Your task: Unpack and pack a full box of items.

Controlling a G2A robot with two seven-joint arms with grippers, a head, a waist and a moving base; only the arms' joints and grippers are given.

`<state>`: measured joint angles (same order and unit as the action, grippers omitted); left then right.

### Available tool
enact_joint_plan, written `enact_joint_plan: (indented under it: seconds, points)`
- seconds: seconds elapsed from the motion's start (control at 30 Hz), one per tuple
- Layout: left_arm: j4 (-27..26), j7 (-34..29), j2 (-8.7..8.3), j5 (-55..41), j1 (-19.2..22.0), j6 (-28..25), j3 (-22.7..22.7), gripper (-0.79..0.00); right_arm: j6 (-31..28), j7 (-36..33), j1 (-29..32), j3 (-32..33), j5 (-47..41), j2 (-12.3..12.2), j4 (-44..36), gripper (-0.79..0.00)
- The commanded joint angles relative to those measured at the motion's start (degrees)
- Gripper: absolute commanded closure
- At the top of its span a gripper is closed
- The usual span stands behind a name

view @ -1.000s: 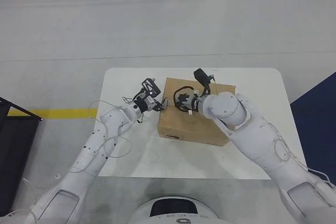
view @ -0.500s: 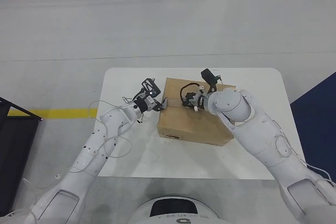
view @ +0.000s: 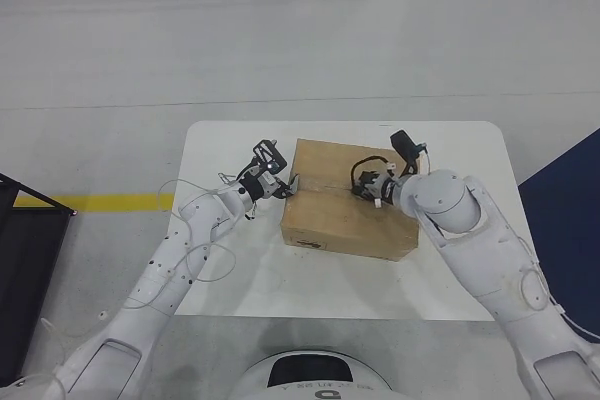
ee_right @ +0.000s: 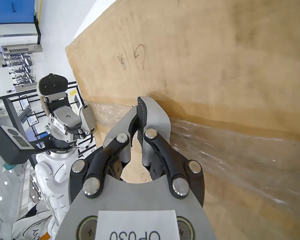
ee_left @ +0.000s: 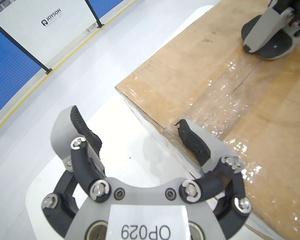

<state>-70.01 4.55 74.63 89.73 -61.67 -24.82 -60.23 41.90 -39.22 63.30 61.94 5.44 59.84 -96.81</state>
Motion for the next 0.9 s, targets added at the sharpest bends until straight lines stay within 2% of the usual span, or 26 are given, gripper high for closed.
enact_joint_plan:
  seconds: [0.0,0.87]
  points:
    - [0.00,0.00,0.00,0.00,0.00,0.00,0.00,-0.785,0.17,-0.46,0.87,1.03,0.65,-0.34,-0.53,0.000]
    - [0.00,0.00,0.00,0.00,0.00,0.00,0.00,-0.785,3.15,-3.09,16.16,20.94,2.99,-4.44,-9.62,0.000]
